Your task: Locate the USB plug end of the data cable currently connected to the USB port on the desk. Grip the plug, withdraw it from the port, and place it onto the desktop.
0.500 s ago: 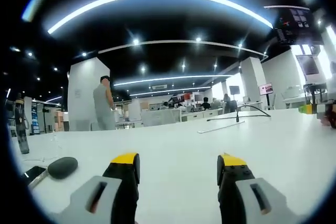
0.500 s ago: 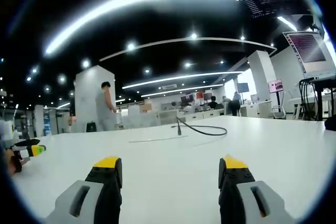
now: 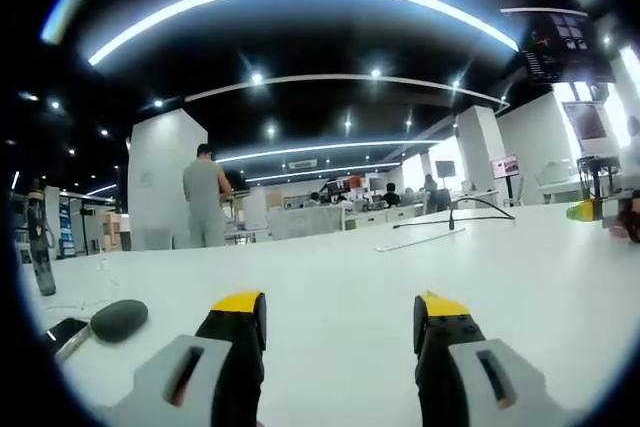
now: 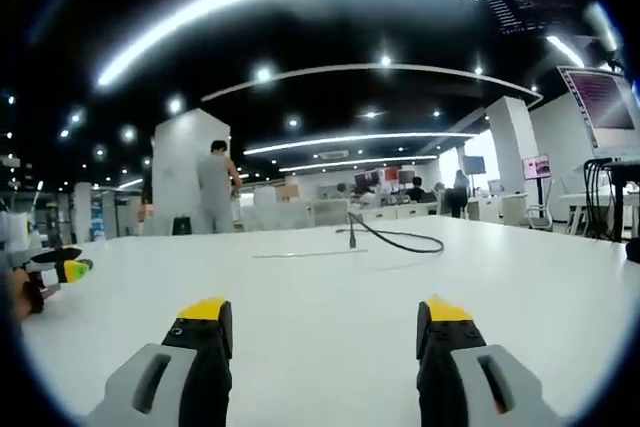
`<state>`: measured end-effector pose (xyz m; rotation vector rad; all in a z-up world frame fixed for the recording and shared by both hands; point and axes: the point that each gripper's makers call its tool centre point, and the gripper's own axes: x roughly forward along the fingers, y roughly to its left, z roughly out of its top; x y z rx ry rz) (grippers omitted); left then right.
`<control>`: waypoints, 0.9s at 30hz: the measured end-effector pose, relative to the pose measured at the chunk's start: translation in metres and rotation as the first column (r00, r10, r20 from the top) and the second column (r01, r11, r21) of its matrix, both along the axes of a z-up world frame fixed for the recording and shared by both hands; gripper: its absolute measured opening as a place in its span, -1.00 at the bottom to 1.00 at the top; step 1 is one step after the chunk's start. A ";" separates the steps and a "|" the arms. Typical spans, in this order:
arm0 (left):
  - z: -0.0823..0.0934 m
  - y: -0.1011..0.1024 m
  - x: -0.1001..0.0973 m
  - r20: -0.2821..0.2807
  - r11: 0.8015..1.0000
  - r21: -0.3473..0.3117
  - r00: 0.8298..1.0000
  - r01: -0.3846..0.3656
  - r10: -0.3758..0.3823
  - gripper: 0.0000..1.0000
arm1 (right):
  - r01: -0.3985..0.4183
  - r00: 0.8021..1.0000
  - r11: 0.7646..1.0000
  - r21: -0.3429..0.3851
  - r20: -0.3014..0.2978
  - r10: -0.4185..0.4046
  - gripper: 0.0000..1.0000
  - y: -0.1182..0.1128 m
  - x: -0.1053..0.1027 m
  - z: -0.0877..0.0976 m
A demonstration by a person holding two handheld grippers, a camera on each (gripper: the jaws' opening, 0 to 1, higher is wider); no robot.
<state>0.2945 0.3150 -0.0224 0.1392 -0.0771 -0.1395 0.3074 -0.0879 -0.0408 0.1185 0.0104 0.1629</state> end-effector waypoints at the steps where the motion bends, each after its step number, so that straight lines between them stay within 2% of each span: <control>1: 0.000 0.000 0.000 0.000 1.000 0.001 1.000 0.000 0.000 0.19 | 0.004 1.000 0.999 0.033 -0.009 -0.003 0.51 -0.002 0.002 -0.001; 4: 0.000 -0.001 0.000 0.001 1.000 0.004 1.000 0.001 -0.001 0.19 | 0.015 1.000 0.998 0.064 -0.010 -0.014 0.49 -0.008 0.008 0.001; 7: 0.000 -0.002 0.001 -0.002 1.000 0.005 1.000 0.004 -0.004 0.19 | 0.029 0.999 0.999 0.046 -0.028 -0.027 0.44 -0.008 0.013 -0.001; 12: -0.001 -0.003 0.002 -0.002 1.000 0.005 1.000 0.003 -0.003 0.19 | -0.034 0.996 0.998 0.050 -0.076 0.037 0.47 0.005 0.021 -0.005; 16: -0.001 -0.001 0.003 -0.003 1.000 -0.002 1.000 -0.007 0.007 0.19 | -0.021 0.998 0.999 0.045 -0.052 0.023 0.49 0.003 0.022 0.001; 22: -0.001 0.005 0.003 -0.006 0.999 -0.039 1.000 -0.022 0.021 0.22 | 0.042 0.999 0.999 -0.032 -0.002 -0.042 0.52 -0.007 0.015 0.015; 27: -0.001 0.013 0.003 -0.011 0.996 -0.073 0.999 -0.047 0.047 0.24 | 0.027 1.000 0.999 -0.024 0.018 -0.026 0.49 -0.002 0.017 0.028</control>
